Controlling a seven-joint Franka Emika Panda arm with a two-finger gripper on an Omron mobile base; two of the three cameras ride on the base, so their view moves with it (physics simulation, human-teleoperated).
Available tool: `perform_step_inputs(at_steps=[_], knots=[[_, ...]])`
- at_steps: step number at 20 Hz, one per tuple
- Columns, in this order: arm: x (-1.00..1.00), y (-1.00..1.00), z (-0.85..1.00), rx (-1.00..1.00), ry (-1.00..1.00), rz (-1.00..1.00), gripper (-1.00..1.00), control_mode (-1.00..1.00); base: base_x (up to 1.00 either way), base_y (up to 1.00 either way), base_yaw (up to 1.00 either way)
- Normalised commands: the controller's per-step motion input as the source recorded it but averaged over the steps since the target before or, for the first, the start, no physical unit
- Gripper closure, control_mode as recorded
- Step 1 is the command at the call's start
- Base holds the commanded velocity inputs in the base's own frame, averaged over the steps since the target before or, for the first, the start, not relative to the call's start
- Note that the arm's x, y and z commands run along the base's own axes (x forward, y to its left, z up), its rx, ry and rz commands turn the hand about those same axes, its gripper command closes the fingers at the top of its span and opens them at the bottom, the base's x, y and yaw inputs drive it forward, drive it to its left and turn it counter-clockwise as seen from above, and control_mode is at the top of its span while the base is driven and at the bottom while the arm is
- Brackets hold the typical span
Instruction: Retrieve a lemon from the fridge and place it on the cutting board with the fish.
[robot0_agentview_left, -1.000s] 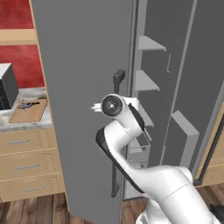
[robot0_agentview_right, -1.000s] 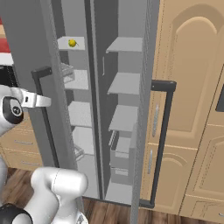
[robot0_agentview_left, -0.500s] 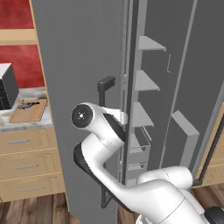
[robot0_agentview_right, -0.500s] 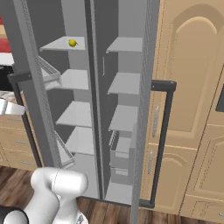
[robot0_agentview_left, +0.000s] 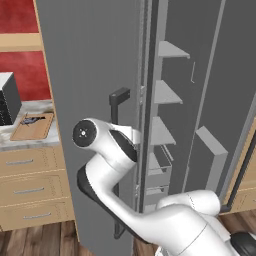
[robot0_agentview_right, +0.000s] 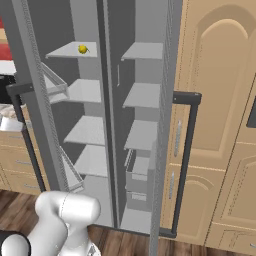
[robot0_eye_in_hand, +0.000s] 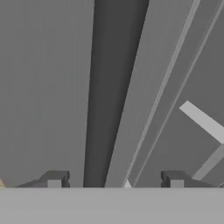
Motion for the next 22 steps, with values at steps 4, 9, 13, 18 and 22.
perform_step_inputs(at_steps=[4,9,13,18,22], knots=[[-0.47,0.29,0.04,-0.05,0.00,-0.02,-1.00,-1.00,0.00,0.00,0.00],[-0.78,0.05,0.08,0.00,-0.01,-0.02,-1.00,-1.00,0.00,0.00,0.00],[-0.82,-0.73,0.19,0.11,-0.03,0.01,-1.00,-1.00,0.00,0.00,0.00],[-0.16,-1.00,-0.02,0.63,-0.01,0.01,-1.00,-1.00,0.00,0.00,0.00],[0.04,-1.00,0.00,0.78,0.01,0.01,-1.00,-1.00,0.00,0.00,0.00]])
